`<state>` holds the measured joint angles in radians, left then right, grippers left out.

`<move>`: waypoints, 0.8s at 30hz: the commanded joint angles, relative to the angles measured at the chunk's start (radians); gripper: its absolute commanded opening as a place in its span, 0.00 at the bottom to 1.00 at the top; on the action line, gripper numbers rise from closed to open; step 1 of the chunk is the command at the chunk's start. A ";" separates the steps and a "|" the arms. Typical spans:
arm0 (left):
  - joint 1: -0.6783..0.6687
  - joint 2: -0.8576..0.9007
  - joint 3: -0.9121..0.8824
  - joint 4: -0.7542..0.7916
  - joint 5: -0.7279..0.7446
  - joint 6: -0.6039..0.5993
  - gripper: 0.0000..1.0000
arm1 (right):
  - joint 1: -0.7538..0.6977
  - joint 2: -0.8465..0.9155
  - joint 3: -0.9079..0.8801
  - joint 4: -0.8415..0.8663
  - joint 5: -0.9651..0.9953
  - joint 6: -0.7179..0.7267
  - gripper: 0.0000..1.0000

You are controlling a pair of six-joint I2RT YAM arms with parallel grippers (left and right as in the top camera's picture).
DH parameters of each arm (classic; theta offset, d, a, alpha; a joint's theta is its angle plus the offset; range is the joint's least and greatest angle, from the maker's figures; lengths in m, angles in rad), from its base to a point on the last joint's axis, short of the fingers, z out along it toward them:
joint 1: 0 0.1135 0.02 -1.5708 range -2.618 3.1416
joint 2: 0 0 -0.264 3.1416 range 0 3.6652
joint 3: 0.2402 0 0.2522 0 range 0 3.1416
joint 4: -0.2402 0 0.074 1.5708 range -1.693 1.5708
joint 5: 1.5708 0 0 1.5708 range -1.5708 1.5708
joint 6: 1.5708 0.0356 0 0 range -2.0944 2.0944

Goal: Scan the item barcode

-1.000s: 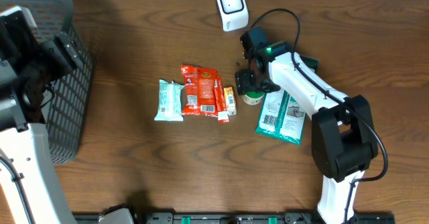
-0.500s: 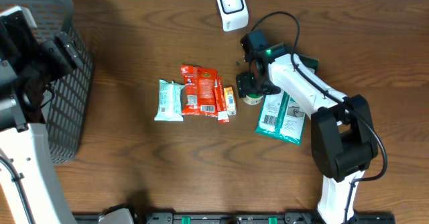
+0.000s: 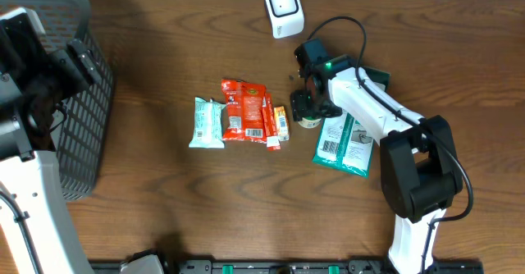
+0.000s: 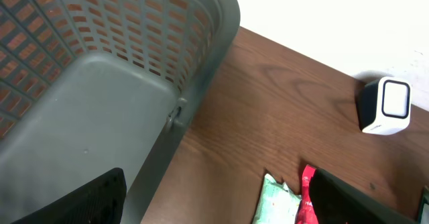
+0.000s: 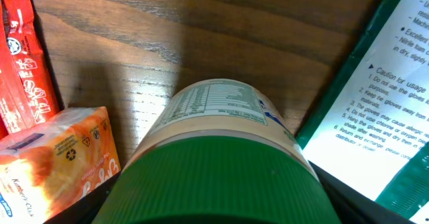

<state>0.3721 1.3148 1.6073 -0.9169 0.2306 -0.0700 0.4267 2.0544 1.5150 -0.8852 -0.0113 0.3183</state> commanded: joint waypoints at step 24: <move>0.002 0.005 0.013 -0.003 0.005 0.013 0.87 | -0.003 -0.002 0.246 -0.205 0.002 -0.058 0.50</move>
<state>0.3721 1.3148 1.6073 -0.9169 0.2306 -0.0700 0.4267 2.0552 1.6554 -1.0546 -0.0101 0.3027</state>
